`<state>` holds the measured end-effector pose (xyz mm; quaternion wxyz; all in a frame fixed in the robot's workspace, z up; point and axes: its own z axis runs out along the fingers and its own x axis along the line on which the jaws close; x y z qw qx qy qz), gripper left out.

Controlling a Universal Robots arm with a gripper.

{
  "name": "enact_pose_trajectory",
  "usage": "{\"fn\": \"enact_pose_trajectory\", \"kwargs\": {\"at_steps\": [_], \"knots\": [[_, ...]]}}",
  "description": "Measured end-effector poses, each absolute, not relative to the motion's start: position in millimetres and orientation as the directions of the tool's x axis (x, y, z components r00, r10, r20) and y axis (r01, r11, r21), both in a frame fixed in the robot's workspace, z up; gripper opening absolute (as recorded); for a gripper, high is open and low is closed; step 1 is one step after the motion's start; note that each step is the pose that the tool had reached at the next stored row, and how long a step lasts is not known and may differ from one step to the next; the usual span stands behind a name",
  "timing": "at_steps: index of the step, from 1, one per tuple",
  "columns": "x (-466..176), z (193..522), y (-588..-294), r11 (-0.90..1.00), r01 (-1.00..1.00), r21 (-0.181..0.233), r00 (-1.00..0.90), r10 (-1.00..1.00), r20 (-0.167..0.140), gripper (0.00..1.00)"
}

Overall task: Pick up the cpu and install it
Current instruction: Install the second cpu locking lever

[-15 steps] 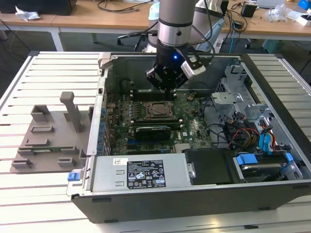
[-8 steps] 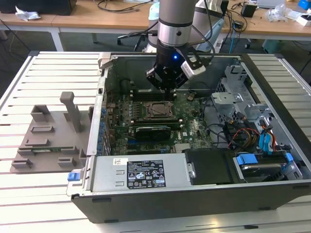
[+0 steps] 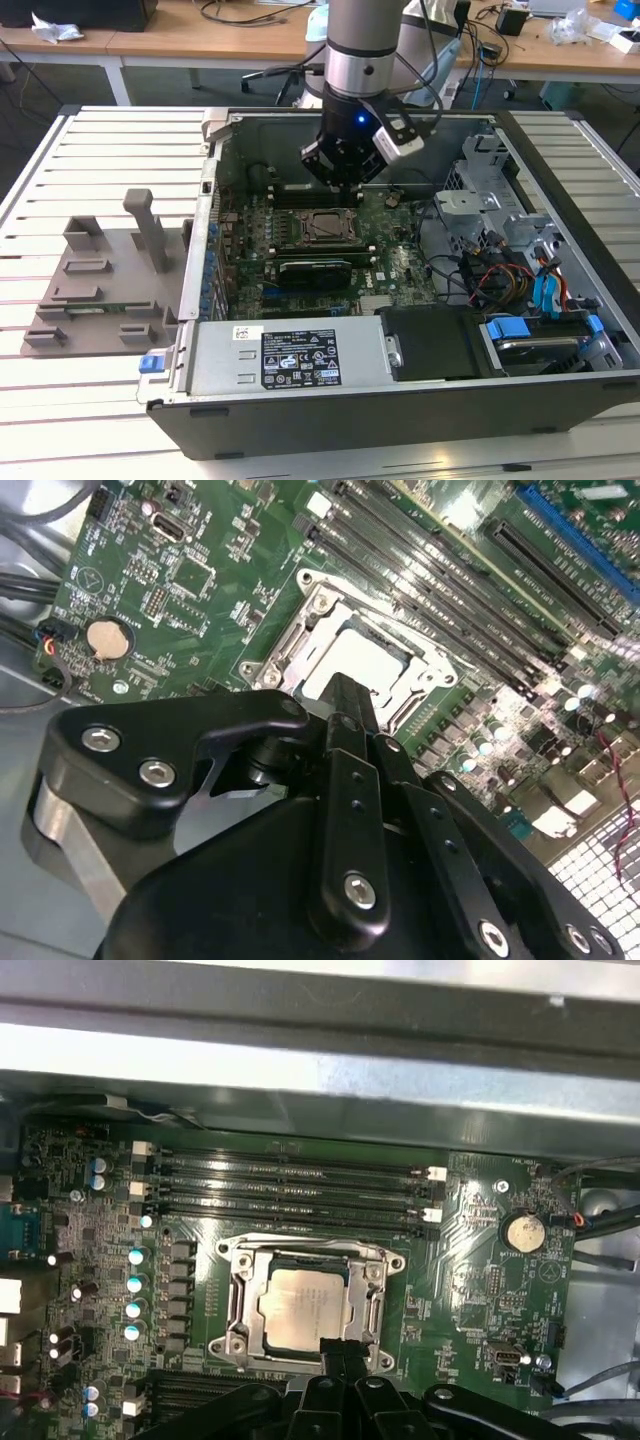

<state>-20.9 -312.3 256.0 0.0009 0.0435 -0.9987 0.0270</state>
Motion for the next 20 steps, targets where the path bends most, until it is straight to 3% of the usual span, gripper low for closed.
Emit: {"fn": "enact_pose_trajectory", "kwargs": {"at_steps": [13,15,17,20], "knots": [[-21,256,-339,0.995,-0.087,-0.051,-0.996,-0.087,0.004,0.11],[-21,256,-340,0.996,-0.087,-0.018,-0.996,-0.087,0.001,0.11],[-21,256,-342,0.995,-0.087,0.049,-0.996,-0.087,-0.005,0.11],[-21,255,-348,0.993,-0.087,0.08,-0.996,-0.086,-0.007,0.11]]}}
